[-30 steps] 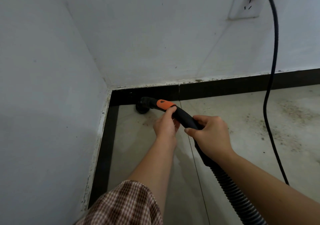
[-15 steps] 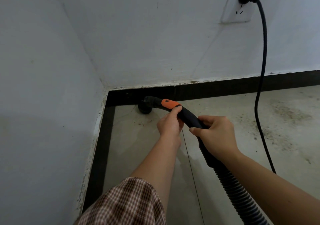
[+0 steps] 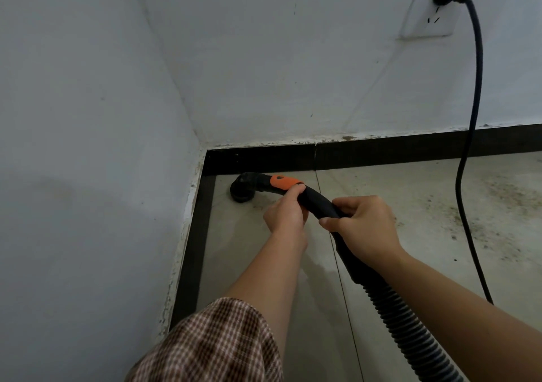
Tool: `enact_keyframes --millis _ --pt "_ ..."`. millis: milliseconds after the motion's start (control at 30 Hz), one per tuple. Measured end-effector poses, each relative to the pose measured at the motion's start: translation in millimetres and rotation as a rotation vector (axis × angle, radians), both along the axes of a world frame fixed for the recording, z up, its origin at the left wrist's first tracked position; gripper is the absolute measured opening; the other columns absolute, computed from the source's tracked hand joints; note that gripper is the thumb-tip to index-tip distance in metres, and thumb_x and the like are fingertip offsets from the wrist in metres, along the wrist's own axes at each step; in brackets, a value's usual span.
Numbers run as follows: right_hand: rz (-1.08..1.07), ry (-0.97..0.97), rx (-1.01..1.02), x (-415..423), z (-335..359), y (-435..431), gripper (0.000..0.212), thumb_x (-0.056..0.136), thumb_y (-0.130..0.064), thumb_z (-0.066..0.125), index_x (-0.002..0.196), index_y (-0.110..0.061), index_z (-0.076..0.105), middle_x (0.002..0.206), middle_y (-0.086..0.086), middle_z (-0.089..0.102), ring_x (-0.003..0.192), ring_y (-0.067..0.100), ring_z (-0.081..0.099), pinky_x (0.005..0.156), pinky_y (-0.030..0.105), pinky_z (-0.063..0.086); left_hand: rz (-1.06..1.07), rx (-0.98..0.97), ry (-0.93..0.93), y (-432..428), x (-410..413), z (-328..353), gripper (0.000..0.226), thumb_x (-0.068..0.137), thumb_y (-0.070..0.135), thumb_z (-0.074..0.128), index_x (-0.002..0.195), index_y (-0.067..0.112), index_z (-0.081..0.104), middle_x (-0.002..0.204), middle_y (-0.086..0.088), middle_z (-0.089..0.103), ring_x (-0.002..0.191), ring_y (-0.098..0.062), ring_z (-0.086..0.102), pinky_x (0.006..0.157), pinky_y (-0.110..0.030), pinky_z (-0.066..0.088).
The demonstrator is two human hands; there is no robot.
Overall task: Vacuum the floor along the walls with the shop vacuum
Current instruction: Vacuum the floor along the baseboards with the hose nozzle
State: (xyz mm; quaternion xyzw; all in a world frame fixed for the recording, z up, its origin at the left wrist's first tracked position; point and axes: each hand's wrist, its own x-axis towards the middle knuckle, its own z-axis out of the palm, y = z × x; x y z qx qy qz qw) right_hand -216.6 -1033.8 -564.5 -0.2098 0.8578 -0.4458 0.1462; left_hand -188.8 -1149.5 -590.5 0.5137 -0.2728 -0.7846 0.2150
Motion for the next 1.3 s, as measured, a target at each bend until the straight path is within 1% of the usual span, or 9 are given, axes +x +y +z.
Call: enact_keyframes --millis 100,200,333,467,600,733,867,1133,1300 --pt "0.029 -0.008 0.008 1 4 1 0.032 0.076 -0.017 0.079 0.067 -0.041 0.061 0.068 0.002 0.072 0.057 0.016 0.068 0.058 0.041 0.061 0.044 0.005 -0.018 2 2 3 0.019 0.073 0.011 0.080 0.081 0.011 0.064 0.075 -0.006 0.072 0.068 -0.016 0.070 0.056 -0.024 0.053" --pt "0.035 -0.017 0.031 0 8 4 0.032 0.076 -0.016 0.080 0.065 -0.040 0.060 0.071 0.003 0.072 0.059 0.019 0.069 0.060 0.041 0.061 0.061 0.009 -0.016 5 2 6 0.021 0.072 0.010 0.080 0.082 0.012 0.061 0.077 -0.006 0.071 0.071 -0.017 0.070 0.057 -0.025 0.052" --pt "0.028 -0.019 0.041 -1 14 9 0.036 0.075 -0.014 0.081 0.064 -0.040 0.058 0.071 0.004 0.073 0.055 0.019 0.069 0.056 0.040 0.061 0.050 0.019 -0.017 12 3 10 0.019 0.071 0.011 0.078 0.083 0.011 0.062 0.077 -0.006 0.071 0.070 -0.017 0.070 0.055 -0.024 0.051" --pt "0.018 -0.005 0.062 -4 17 15 0.032 0.074 -0.013 0.081 0.062 -0.034 0.060 0.069 0.005 0.072 0.054 0.021 0.068 0.056 0.042 0.061 0.058 0.040 -0.026 19 0 15 0.021 0.071 0.010 0.078 0.081 0.011 0.060 0.075 -0.006 0.069 0.069 -0.017 0.069 0.055 -0.025 0.050" --pt "0.020 0.010 0.081 -7 19 20 0.028 0.075 -0.014 0.082 0.069 -0.035 0.064 0.071 0.003 0.072 0.053 0.018 0.068 0.057 0.039 0.062 0.061 0.047 -0.033 26 -4 18 0.022 0.071 0.011 0.078 0.080 0.012 0.058 0.074 -0.006 0.068 0.069 -0.017 0.068 0.054 -0.025 0.049" --pt "0.006 0.020 0.089 -9 19 26 0.018 0.074 -0.013 0.082 0.080 -0.024 0.068 0.076 0.008 0.074 0.059 0.020 0.069 0.062 0.042 0.062 0.045 0.044 -0.040 31 -5 19 0.022 0.070 0.012 0.078 0.079 0.012 0.058 0.073 -0.006 0.068 0.068 -0.017 0.067 0.054 -0.026 0.049" --pt "0.015 0.008 0.106 -12 21 31 0.017 0.075 -0.014 0.081 0.089 -0.020 0.074 0.074 0.007 0.074 0.054 0.020 0.068 0.058 0.040 0.062 0.036 0.053 -0.048 35 -8 21 0.021 0.070 0.012 0.078 0.079 0.012 0.059 0.073 -0.005 0.067 0.064 -0.016 0.066 0.049 -0.023 0.048" --pt "0.013 0.024 0.115 -16 24 42 0.013 0.076 -0.013 0.080 0.087 -0.017 0.075 0.070 0.008 0.072 0.053 0.022 0.068 0.059 0.043 0.061 -0.010 0.065 -0.044 44 -14 21 0.023 0.070 0.014 0.079 0.081 0.014 0.059 0.077 -0.006 0.069 0.069 -0.017 0.068 0.053 -0.025 0.050" --pt "0.000 0.031 0.109 -20 25 52 0.013 0.077 -0.015 0.080 0.082 -0.024 0.072 0.070 0.006 0.072 0.056 0.022 0.068 0.062 0.044 0.062 -0.057 0.075 -0.025 52 -17 20 0.023 0.071 0.014 0.079 0.083 0.014 0.060 0.079 -0.005 0.070 0.068 -0.015 0.069 0.051 -0.023 0.050"
